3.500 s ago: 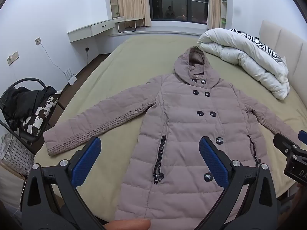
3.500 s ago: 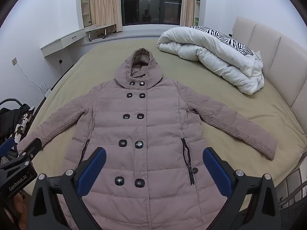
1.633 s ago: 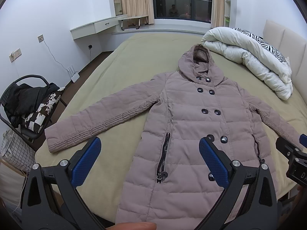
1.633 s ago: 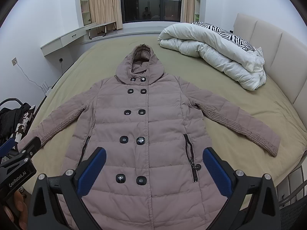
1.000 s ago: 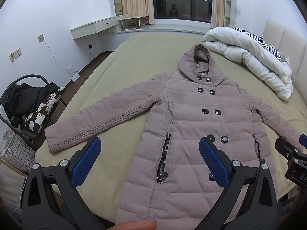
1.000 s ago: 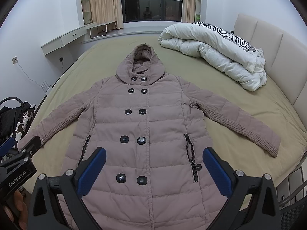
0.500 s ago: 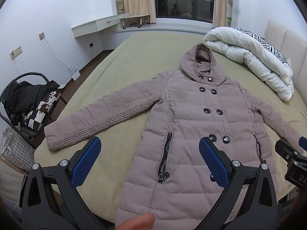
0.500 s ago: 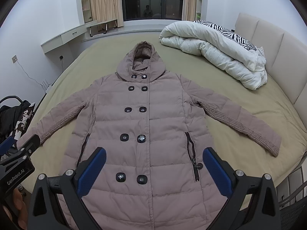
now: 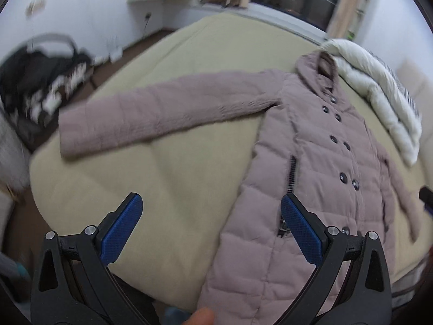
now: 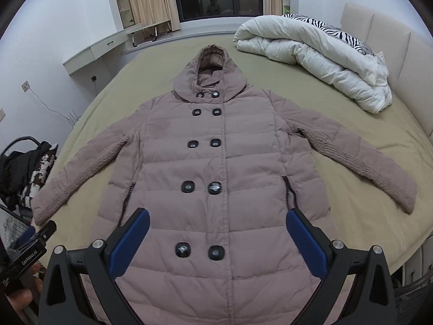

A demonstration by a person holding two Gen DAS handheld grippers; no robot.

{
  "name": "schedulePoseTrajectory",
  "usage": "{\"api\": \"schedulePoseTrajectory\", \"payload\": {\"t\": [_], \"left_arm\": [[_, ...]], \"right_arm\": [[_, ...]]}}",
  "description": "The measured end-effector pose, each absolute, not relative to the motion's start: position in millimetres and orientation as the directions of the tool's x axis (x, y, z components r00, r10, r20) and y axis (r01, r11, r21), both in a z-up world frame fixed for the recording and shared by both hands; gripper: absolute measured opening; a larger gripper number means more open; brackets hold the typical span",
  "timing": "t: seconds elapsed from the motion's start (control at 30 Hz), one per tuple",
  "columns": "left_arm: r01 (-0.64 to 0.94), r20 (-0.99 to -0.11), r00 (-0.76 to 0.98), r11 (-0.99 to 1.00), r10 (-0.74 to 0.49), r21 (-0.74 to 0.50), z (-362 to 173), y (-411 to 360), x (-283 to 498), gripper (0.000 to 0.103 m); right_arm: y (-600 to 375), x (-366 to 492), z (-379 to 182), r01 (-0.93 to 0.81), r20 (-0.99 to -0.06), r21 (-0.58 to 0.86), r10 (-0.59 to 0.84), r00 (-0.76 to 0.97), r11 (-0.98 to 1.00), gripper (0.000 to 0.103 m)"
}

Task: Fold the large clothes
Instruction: 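Grasp the coat sleeve cuff with the left tool and fold it across the body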

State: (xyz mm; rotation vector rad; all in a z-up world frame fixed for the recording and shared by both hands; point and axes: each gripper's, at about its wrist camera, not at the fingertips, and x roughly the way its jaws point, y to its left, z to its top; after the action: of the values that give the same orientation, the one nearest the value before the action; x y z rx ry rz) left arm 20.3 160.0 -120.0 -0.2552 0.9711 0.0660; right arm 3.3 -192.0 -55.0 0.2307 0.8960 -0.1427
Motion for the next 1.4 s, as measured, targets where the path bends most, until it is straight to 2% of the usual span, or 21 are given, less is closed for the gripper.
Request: {"api": "schedulePoseTrajectory", "payload": {"t": [0.03,0.13,0.2,0.23,0.33,0.43,0.5,0.6,0.7,0.73,0.87,0.93,0.97,1.03,1.13,1.23,1.33,1.4], "left_arm": [[-0.222,-0.818,0.573,0.951,-0.054,-0.218,-127.5,180.6,21.2,0.103],[-0.362,-0.781,0.621,0.907,0.062,-0.216,-141.5,229.7,18.0,0.103],[-0.424,-0.830,0.557,0.867,0.024,-0.259,-156.9,259.3,27.7,0.103],[-0.467,-0.834,0.552,0.824,-0.011,-0.320,-165.8,276.2,30.0,0.103],[-0.557,-0.754,0.655,0.644,-0.048,-0.524,-190.1,325.6,30.2,0.103],[-0.567,-0.683,0.716,0.453,-0.143,-0.688,-227.8,359.3,46.6,0.103],[-0.584,-0.651,0.745,0.331,-0.143,-0.741,-248.8,375.7,53.4,0.103],[-0.594,-0.619,0.782,0.214,-0.073,-0.776,-266.9,395.3,60.4,0.103],[-0.613,-0.625,0.780,0.177,-0.018,-0.770,-274.6,411.6,72.0,0.102],[-0.620,-0.629,0.777,0.168,-0.004,-0.767,-276.5,418.3,75.9,0.100],[-0.648,-0.656,0.754,0.155,-0.003,-0.745,-273.1,439.5,99.6,0.041],[-0.657,-0.667,0.745,0.175,0.002,-0.733,-261.7,450.4,111.3,0.024],[-0.654,-0.666,0.746,0.198,0.006,-0.730,-248.4,442.1,124.3,0.020],[-0.610,-0.642,0.767,0.309,-0.001,-0.729,-214.4,428.7,148.5,0.016],[-0.487,-0.603,0.796,0.531,-0.056,-0.693,-158.9,384.3,196.9,0.015],[-0.279,-0.577,0.804,0.765,-0.144,-0.580,-115.9,298.6,249.4,0.015],[-0.046,-0.579,0.778,0.896,-0.244,-0.441,-106.1,203.0,287.3,0.015],[0.092,-0.611,0.731,0.931,-0.304,-0.352,-118.1,140.5,304.8,0.015]], "right_arm": [[-192.1,7.0,-56.3,0.206,-0.780,0.186,0.017,0.625,0.961,0.103],[-186.5,18.0,-61.9,0.149,-0.760,0.308,0.149,0.632,0.940,0.103],[-182.1,27.1,-68.4,0.124,-0.753,0.375,0.224,0.619,0.919,0.103],[-180.7,31.7,-72.4,0.121,-0.750,0.409,0.258,0.609,0.904,0.103],[-177.3,43.3,-83.1,0.124,-0.738,0.480,0.323,0.593,0.868,0.103],[-176.2,51.7,-89.4,0.124,-0.721,0.522,0.359,0.593,0.844,0.103],[-174.1,56.1,-92.6,0.118,-0.716,0.533,0.372,0.591,0.838,0.102],[-171.0,61.4,-96.1,0.115,-0.723,0.521,0.366,0.586,0.846,0.099],[-174.3,66.1,-102.7,0.123,-0.729,0.519,0.363,0.580,0.846,0.096],[-176.3,67.5,-105.4,0.126,-0.730,0.520,0.362,0.579,0.845,0.095],[-188.2,66.6,-112.1,0.133,-0.728,0.520,0.357,0.585,0.844,0.090],[-197.2,64.8,-114.0,0.134,-0.725,0.519,0.352,0.592,0.844,0.087],[-202.7,63.2,-114.8,0.137,-0.722,0.521,0.350,0.597,0.842,0.086],[-216.5,59.9,-117.4,0.151,-0.716,0.526,0.340,0.610,0.837,0.086],[-241.7,56.1,-124.3,0.190,-0.710,0.541,0.324,0.626,0.819,0.086],[-268.7,49.3,-129.2,0.239,-0.704,0.560,0.304,0.641,0.793,0.086],[-295.1,40.4,-133.0,0.280,-0.707,0.561,0.274,0.652,0.779,0.085],[-310.5,34.6,-136.3,0.306,-0.713,0.557,0.256,0.653,0.772,0.086]]}}
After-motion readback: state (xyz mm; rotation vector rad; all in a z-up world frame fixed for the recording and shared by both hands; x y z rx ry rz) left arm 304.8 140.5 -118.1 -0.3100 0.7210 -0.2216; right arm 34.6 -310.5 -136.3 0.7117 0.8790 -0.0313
